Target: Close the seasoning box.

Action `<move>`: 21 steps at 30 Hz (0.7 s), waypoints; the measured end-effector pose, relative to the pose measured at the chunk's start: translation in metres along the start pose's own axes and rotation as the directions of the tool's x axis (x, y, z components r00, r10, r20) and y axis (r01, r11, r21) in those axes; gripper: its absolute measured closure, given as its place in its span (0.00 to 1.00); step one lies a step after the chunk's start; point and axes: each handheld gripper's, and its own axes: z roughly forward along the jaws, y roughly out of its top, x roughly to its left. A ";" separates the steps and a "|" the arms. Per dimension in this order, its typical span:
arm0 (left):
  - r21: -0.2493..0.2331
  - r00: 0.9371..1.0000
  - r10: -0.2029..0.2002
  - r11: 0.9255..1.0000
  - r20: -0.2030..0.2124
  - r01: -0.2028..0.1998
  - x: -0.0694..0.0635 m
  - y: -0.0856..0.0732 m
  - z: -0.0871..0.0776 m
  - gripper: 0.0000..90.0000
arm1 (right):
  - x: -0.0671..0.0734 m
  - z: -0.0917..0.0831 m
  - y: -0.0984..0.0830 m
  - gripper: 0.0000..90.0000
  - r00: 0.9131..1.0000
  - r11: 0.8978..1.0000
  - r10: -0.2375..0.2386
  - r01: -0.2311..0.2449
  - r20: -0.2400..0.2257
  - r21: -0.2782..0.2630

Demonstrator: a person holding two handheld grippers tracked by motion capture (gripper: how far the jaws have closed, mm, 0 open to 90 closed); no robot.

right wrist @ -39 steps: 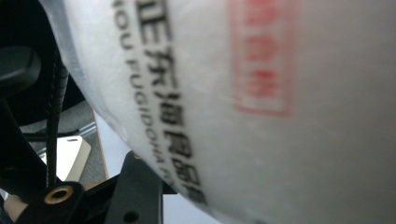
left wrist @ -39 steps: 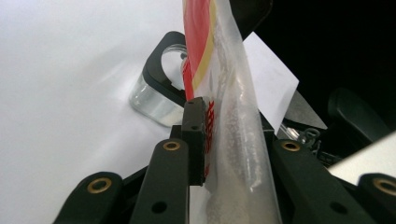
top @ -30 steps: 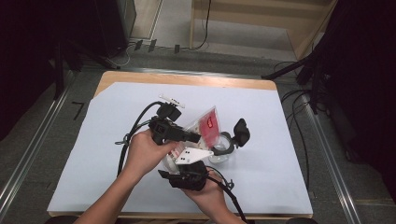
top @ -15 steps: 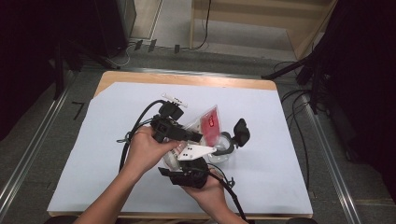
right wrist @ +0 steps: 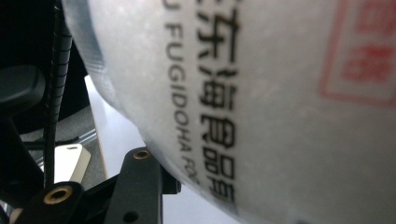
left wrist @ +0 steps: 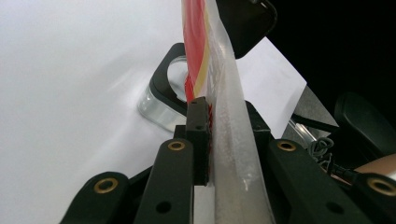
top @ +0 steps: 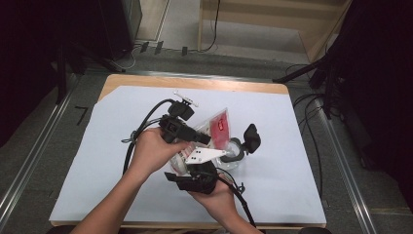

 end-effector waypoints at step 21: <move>-0.064 0.999 -0.014 0.998 0.034 0.017 0.002 -0.001 0.001 0.86 | 0.002 0.000 -0.001 0.72 0.999 1.000 -0.021 0.022 0.040 -0.008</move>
